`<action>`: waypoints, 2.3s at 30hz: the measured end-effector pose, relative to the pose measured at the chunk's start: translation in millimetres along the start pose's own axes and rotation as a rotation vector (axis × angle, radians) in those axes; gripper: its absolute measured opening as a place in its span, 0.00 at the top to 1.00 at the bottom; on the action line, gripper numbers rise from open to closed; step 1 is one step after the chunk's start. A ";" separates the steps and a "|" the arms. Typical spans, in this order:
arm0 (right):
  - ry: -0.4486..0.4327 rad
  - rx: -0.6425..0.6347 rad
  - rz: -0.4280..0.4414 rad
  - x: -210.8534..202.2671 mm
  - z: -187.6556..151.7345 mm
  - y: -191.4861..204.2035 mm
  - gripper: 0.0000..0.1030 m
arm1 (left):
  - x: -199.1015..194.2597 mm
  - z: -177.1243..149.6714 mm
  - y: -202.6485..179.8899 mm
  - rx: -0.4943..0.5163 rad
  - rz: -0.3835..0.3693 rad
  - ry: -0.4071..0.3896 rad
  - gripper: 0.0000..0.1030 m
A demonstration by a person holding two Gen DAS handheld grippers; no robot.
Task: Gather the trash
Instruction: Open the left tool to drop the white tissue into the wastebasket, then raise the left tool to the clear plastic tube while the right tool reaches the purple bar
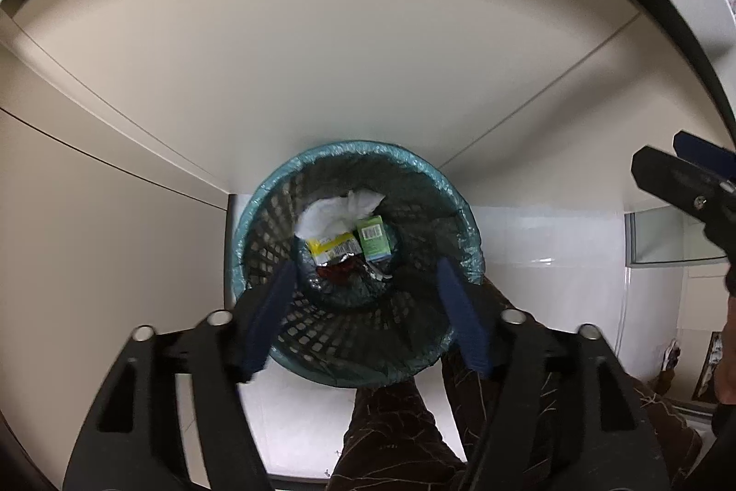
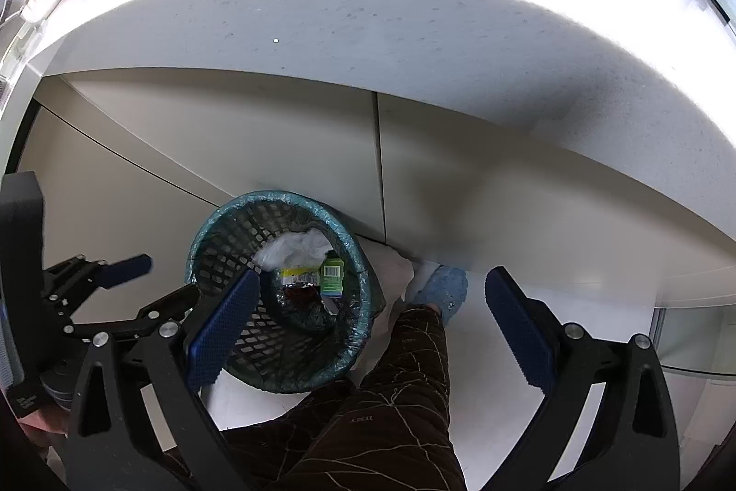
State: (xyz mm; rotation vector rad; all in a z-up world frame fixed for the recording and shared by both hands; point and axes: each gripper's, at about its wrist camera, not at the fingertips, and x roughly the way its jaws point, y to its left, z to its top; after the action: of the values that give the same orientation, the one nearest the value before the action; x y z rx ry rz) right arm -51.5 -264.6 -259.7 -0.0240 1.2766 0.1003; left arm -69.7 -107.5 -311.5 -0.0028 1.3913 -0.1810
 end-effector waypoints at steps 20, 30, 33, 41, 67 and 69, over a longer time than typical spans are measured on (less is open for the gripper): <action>-0.043 0.028 0.001 -45.9 7.6 -9.1 0.08 | -70.9 11.0 19.2 -0.096 -0.009 -0.083 0.06; -0.101 0.006 -0.004 -102.0 30.3 -6.8 0.08 | -131.0 27.3 15.8 -0.088 -0.001 -0.129 0.07; -0.110 0.012 -0.016 -111.6 40.5 -8.0 0.08 | -148.2 34.8 12.7 -0.082 0.010 -0.146 0.07; -0.134 0.031 -0.025 -127.0 67.7 -21.5 0.08 | -178.4 68.3 7.1 -0.102 -0.003 -0.174 0.07; -0.125 0.091 -0.001 -116.0 215.4 -87.9 0.11 | -163.1 212.4 -40.4 -0.149 0.045 -0.158 0.08; -0.106 0.094 0.003 -109.5 227.1 -90.4 0.13 | -157.9 219.9 -40.8 -0.159 0.050 -0.146 0.09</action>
State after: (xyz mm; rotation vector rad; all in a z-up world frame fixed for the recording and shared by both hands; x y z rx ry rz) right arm 141.8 -344.6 -92.5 0.0632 1.1744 0.0437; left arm 113.9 -150.4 -113.0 -0.1107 1.2558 -0.0277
